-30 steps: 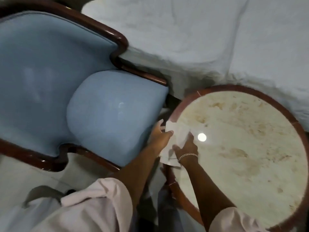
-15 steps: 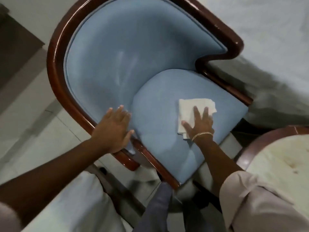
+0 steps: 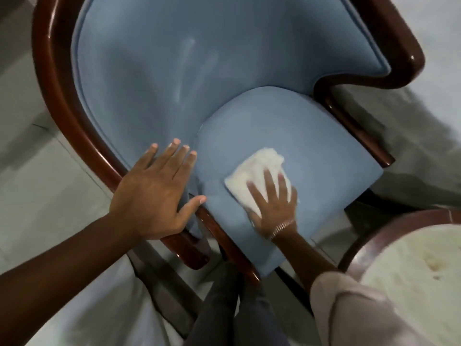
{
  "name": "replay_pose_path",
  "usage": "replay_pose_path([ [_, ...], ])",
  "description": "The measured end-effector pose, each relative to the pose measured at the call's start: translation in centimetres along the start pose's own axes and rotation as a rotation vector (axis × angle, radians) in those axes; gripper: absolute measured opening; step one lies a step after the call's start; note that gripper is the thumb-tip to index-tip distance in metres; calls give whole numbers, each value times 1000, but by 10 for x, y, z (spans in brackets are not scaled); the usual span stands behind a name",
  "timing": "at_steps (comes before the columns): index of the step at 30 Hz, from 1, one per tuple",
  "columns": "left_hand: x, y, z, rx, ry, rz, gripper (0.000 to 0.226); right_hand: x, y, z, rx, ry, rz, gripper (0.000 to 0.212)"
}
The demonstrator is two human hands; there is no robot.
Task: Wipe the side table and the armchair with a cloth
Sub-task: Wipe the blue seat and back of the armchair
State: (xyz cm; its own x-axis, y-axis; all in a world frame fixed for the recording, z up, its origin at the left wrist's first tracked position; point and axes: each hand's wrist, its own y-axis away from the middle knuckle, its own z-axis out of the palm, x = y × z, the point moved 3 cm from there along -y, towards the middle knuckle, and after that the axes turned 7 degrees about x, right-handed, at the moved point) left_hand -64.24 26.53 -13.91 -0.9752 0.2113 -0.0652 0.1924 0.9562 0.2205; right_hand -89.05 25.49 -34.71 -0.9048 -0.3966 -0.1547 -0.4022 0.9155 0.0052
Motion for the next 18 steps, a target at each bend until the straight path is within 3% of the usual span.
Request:
replay_pose_path([
  [2,1,1,-2,-3,11,-7,84,48,41,-11,-38,30,85,68],
  [5,0,1,2,35,37,-13,85,113,7,-24,-95,-25,454,74],
  [7,-2,1,4,66,33,-23,85,109,-45,-26,-63,-101,726,76],
  [8,0,3,5,71,29,-33,85,94,-62,-24,-49,-124,760,76],
  [9,1,5,6,65,27,-30,84,76,-70,-19,-39,-115,678,74],
  [13,-5,0,-9,152,47,-10,81,-5,4,-3,-86,-35,-6,73],
  [14,-25,11,-49,189,47,-47,79,-16,14,-37,-37,-52,-89,75],
  [15,-43,17,-87,281,-6,-44,77,-18,5,-68,40,-100,-91,75],
  [16,-42,11,-81,304,25,-52,76,7,13,-65,17,-120,-9,70],
  [18,-36,-6,-77,298,19,-13,75,42,1,-66,64,-164,286,61],
])
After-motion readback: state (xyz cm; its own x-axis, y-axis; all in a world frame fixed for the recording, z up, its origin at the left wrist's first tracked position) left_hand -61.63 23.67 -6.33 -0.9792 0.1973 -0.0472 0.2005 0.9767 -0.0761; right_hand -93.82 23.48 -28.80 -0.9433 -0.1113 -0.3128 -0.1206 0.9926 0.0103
